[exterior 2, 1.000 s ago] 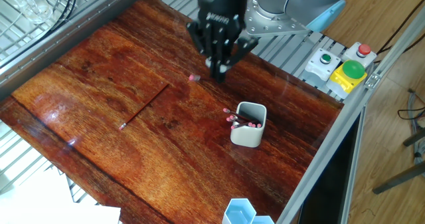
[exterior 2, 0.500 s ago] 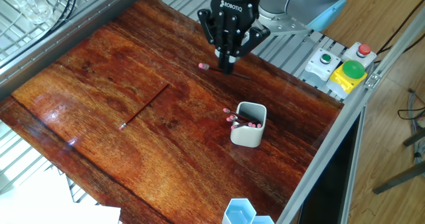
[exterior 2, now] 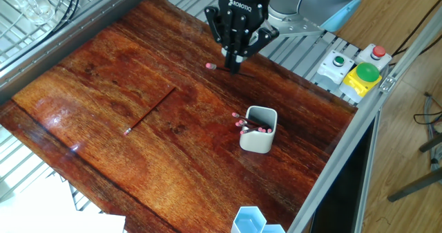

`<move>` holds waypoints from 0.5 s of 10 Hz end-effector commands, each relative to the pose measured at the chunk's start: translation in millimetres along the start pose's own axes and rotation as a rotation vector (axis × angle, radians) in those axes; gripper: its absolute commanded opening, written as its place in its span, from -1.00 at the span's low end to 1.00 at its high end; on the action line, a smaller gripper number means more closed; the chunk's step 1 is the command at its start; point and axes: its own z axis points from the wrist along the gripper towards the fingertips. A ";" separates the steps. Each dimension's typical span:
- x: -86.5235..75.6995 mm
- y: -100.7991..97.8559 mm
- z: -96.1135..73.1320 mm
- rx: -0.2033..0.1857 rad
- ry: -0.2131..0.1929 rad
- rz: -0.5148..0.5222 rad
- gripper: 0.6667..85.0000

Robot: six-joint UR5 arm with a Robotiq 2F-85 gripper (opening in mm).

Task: Put the pen into the pen holder

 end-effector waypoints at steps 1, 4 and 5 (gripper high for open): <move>22.4 1.8 -2.3 -0.008 0.083 -0.053 -0.99; 6.2 14.0 -1.9 -0.053 0.020 -0.022 -0.99; -3.4 14.5 -1.9 -0.055 -0.016 -0.011 -0.99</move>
